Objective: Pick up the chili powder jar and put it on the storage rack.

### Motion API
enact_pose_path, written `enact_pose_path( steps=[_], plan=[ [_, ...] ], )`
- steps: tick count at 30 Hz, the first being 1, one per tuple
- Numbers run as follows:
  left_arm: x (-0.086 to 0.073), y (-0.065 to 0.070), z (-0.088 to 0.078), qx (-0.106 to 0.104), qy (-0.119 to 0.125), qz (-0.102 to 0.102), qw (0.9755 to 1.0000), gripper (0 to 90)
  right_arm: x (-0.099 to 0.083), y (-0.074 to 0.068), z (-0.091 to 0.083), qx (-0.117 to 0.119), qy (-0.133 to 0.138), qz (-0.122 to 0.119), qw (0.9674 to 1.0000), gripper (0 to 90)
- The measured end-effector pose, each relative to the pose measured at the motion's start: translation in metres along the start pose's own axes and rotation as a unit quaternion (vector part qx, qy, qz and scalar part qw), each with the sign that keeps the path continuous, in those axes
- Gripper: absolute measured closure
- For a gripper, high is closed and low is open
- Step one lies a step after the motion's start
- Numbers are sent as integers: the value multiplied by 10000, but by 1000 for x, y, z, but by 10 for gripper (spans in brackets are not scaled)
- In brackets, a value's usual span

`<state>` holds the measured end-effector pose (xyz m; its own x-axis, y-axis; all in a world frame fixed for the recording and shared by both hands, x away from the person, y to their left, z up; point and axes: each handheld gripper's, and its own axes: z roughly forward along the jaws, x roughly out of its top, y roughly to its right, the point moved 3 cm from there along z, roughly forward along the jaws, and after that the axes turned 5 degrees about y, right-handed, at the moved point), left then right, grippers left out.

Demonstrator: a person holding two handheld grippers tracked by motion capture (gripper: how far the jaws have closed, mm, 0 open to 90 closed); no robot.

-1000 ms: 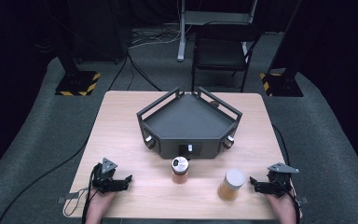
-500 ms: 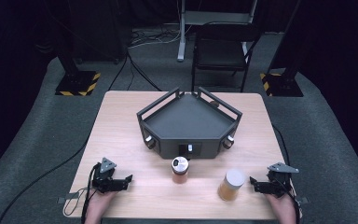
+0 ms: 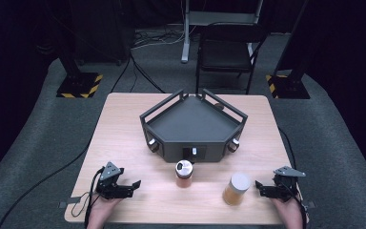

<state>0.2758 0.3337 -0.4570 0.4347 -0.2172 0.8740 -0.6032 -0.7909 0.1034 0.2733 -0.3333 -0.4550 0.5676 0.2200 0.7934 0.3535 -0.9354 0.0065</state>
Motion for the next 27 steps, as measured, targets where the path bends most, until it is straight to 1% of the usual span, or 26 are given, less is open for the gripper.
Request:
enact_pose_path(
  steps=[1, 3, 8, 10, 12, 14, 16, 21, 27],
  plan=[
    [1, 1, 1, -43, 37, 49, 10000, 94, 0, 0, 0, 0, 0, -1, 10000, 34],
    [2, 4, 2, -128, 122, 59, 9998, 94, 0, 0, 0, -1, -1, 1, 10000, 33],
    [8, 14, 3, -211, 196, 209, 9994, 94, 0, -1, -1, -9, 0, 5, 10000, 34],
    [11, 17, 5, -291, 245, 226, 9990, 94, -1, -1, -1, -8, 0, 5, 10000, 33],
    [13, 19, 6, -365, 291, 305, 9984, 93, -1, -1, -1, -9, -1, 7, 10000, 34],
    [17, 23, 7, -401, 297, 402, 9979, 94, -1, -1, -1, -8, -2, 7, 10000, 33],
    [18, 25, 9, -455, 294, 396, 9977, 94, -1, -1, -1, -8, -2, 7, 10000, 33],
    [23, 30, 16, -552, 214, 500, 9970, 94, -1, -1, -1, -7, -2, 7, 10000, 33],
    [32, 39, 26, -734, 161, 634, 9952, 94, -1, -1, -1, -7, -2, 6, 10000, 33]
  ],
)
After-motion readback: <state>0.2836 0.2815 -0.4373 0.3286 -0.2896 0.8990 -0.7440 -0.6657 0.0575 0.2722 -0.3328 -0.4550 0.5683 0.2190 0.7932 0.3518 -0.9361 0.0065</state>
